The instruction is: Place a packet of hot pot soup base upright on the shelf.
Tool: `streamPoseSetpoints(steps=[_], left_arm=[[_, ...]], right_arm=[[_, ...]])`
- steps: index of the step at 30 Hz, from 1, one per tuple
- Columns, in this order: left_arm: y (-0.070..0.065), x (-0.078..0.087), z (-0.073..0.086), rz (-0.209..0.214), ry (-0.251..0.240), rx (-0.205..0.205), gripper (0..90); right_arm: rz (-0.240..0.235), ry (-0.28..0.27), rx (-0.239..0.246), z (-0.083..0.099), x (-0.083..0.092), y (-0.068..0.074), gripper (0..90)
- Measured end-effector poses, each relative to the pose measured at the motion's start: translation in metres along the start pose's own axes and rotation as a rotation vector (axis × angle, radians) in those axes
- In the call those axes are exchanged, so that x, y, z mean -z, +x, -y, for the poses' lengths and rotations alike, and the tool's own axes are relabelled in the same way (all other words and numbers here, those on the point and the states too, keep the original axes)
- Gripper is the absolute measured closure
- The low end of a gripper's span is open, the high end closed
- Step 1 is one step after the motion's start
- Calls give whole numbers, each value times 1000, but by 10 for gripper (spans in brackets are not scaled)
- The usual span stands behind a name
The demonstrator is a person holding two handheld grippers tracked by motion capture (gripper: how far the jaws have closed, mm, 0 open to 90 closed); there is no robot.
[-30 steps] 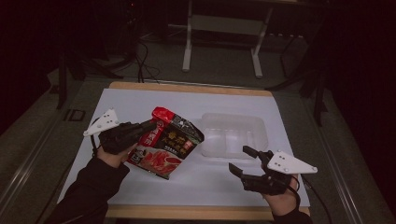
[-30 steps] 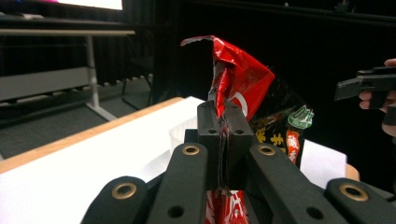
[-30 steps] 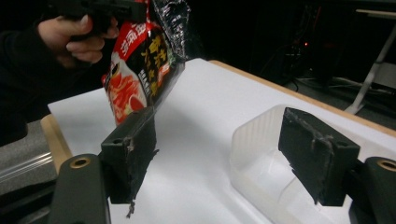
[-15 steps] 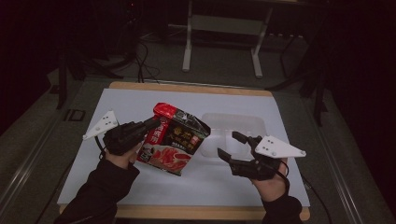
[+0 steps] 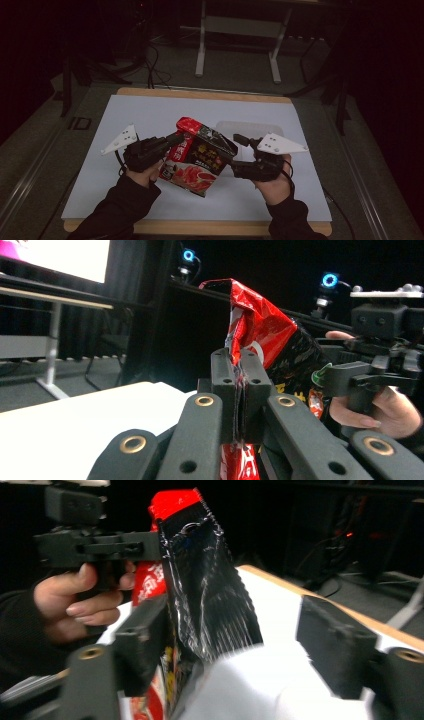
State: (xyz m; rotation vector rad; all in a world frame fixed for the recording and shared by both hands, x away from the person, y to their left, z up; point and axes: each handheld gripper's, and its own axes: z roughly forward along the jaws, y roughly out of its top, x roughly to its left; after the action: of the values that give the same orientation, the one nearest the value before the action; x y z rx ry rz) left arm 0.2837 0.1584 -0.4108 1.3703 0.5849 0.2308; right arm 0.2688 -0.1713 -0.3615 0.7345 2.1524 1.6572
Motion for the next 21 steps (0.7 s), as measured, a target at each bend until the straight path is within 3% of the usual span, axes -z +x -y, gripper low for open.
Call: streamPoseSetpoints(steps=[2,6,8,9,10,11,15,21], left_arm=[[-1,-1,1,1,-6,-9,884],[-3,-3,3,11,-8,-6,884],[-3,-3,3,11,-8,-6,884],[-2,-4,3,18,-7,0,884],[-2,-4,4,14,-4,-6,884],[-2,-4,4,12,-4,-10,883],[2,-5,6,17,19,-21,880],[5,-5,4,52,25,-3,876]], right_arm=[[-6,4,-2,0,-1,1,330],[-37,13,7,-1,-6,5,493],[-41,11,4,-1,-6,6,493],[-41,11,4,-1,-6,6,530],[-68,24,3,-2,-7,5,673],[-77,33,13,-3,-7,6,701],[-57,65,53,-4,-7,10,745],[-40,68,40,-8,-6,12,755]])
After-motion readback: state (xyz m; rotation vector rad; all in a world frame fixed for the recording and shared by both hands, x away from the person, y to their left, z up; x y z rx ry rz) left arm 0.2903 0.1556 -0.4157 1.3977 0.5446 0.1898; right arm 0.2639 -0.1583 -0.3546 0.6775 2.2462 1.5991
